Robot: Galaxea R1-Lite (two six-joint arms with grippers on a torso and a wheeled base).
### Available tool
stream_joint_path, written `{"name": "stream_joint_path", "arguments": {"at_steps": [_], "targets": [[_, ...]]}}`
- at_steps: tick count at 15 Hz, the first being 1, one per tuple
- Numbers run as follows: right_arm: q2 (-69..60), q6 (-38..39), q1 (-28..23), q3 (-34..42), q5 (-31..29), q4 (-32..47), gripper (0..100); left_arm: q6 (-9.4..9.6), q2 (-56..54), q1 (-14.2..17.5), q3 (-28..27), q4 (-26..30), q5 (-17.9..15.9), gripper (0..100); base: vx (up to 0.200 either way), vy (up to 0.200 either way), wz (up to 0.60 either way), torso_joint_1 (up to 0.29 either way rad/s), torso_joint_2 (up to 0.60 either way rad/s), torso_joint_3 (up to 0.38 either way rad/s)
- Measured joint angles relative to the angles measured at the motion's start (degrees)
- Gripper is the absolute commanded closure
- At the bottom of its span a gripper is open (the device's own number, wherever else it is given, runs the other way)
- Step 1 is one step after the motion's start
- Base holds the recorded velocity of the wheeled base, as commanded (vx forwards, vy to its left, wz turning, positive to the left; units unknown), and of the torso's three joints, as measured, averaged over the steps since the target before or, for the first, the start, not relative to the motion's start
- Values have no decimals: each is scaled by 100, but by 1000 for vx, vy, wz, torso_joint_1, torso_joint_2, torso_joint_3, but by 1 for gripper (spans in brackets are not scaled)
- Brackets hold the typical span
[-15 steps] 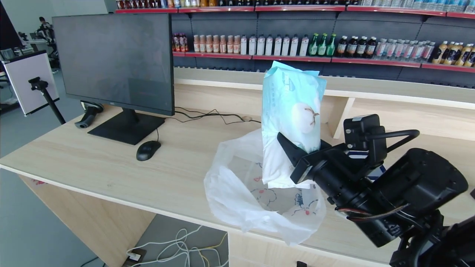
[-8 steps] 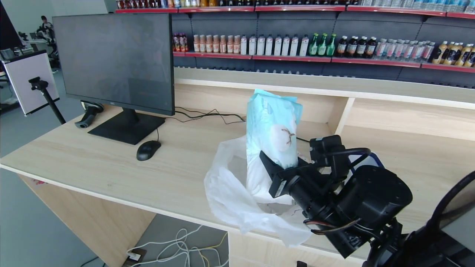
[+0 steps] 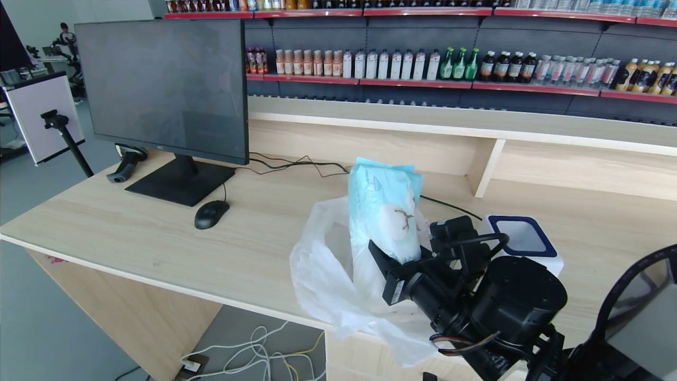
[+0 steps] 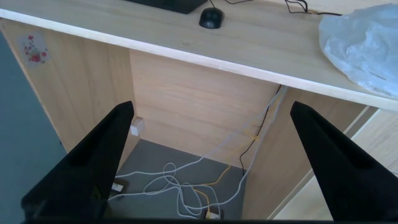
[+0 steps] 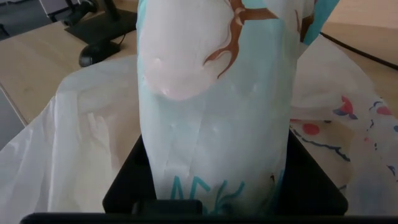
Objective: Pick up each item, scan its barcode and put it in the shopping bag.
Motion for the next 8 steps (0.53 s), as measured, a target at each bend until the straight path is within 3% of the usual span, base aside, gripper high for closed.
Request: {"name": "stream_joint_path", "arguments": {"at_steps": [8], "targets": [[129,76,13,168,0,-16,100,2,0,0,0,0,0,0,0,0,0,0,0,0]]}}
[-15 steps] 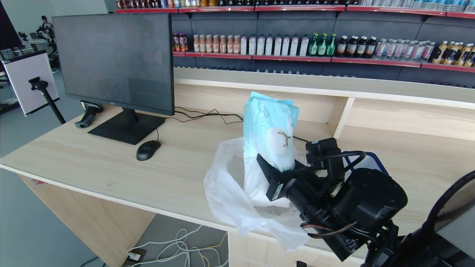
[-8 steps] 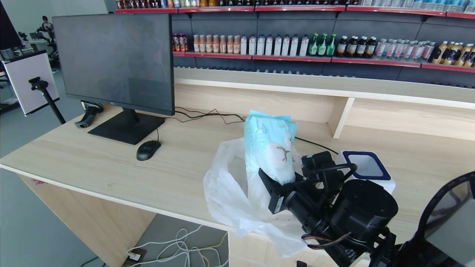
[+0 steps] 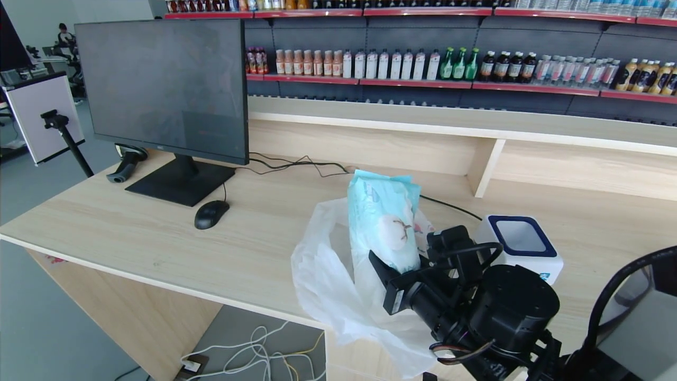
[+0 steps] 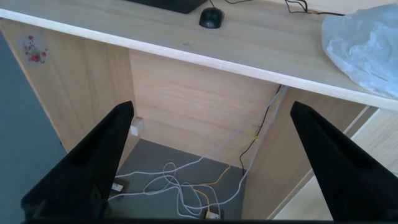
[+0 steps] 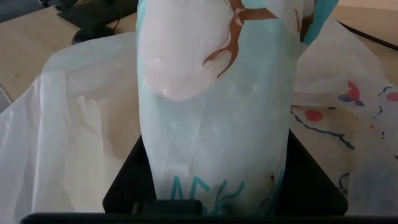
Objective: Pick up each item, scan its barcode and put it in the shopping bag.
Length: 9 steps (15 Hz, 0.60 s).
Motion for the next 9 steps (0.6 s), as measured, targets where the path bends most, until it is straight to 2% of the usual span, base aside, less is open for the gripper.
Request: {"name": "stream_joint_path", "arguments": {"at_steps": [9], "targets": [[317,182,61,-112,-5,-22,100,0,2,0,0,0,0,0,0,0,0,0,0,0]]}}
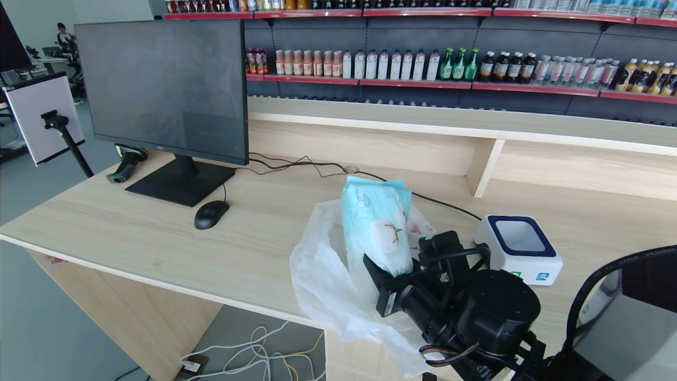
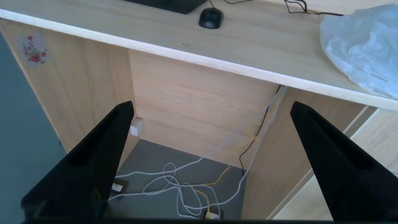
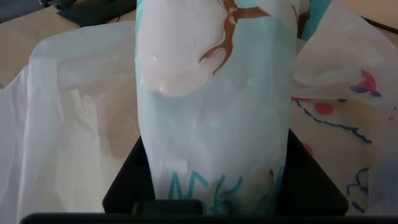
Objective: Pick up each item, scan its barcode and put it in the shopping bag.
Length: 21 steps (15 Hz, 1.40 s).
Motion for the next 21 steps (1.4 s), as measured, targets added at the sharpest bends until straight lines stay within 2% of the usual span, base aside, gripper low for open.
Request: {"name": "stream_joint_path", "arguments": {"at_steps": [6,7,21], "targets": [[218,18,40,-23,-6,-20,100,0,-2,5,0,0,0,0,0,0,0,0,0,0],[229,18,41,-28,-1,-6,0,0,-2,5,0,0,-2,0,0,0,0,0,0,0],[69,49,44,-33,11,79,0,0,-2,-1,0,0,-2,0,0,0,0,0,0,0]]}}
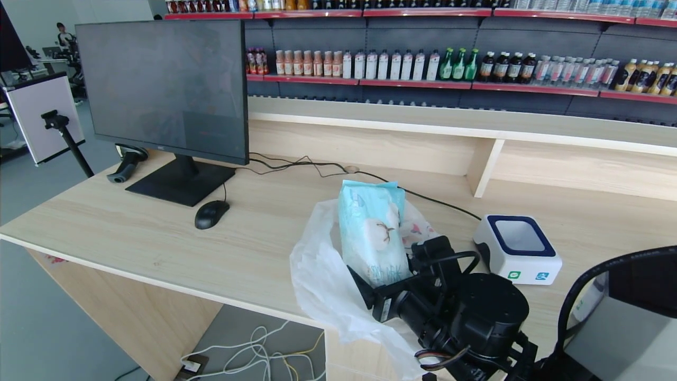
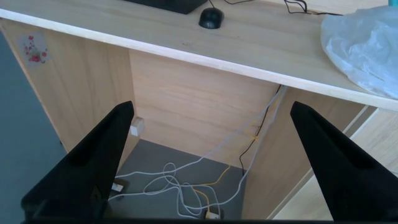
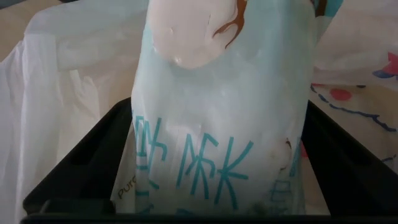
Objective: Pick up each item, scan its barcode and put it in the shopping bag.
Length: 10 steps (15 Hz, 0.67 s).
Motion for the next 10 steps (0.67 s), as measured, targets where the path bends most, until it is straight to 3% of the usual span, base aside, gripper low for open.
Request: {"name": "stream_joint_path", "arguments": {"at_steps": [10], "targets": [[-483,-13,9,226,-4,-35,0,-2,2,6,0,0,2,0,0,0,0,0,0,0]]}}
